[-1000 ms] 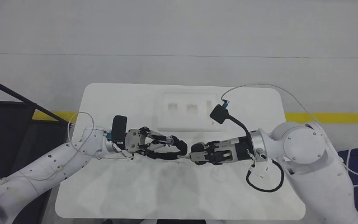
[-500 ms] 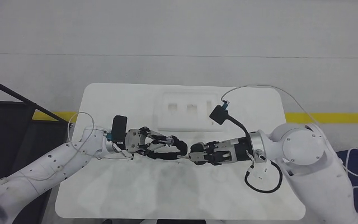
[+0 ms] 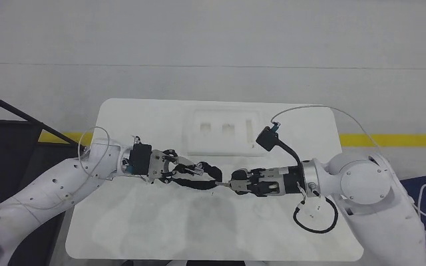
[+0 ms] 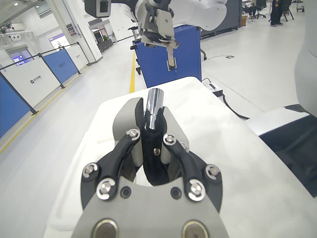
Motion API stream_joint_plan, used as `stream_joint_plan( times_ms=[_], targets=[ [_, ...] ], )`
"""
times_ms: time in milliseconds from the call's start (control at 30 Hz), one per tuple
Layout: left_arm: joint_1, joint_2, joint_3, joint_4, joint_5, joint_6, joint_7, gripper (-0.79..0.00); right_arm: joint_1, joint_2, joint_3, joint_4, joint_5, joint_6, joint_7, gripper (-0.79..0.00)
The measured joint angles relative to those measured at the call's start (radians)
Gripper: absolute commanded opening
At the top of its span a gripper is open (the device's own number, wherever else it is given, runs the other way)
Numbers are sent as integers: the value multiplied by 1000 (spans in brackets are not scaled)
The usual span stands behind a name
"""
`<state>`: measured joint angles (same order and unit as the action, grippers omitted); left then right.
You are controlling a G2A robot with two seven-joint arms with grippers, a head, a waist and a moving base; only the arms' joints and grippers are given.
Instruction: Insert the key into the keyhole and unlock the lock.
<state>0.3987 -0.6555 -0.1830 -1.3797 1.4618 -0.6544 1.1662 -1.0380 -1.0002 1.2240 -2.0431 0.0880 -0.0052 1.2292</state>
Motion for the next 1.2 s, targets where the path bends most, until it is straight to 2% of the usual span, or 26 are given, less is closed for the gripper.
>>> stream_joint_plan(
  times_ms=[367, 1200],
  targets=[
    [6, 19, 13, -28, 40, 67, 67, -785, -35, -2, -63, -41, -51, -19, -89, -785],
    [4, 22, 13, -13, 48, 65, 65, -785, -37, -2, -65, -41, -57, -22, -97, -785]
  ],
)
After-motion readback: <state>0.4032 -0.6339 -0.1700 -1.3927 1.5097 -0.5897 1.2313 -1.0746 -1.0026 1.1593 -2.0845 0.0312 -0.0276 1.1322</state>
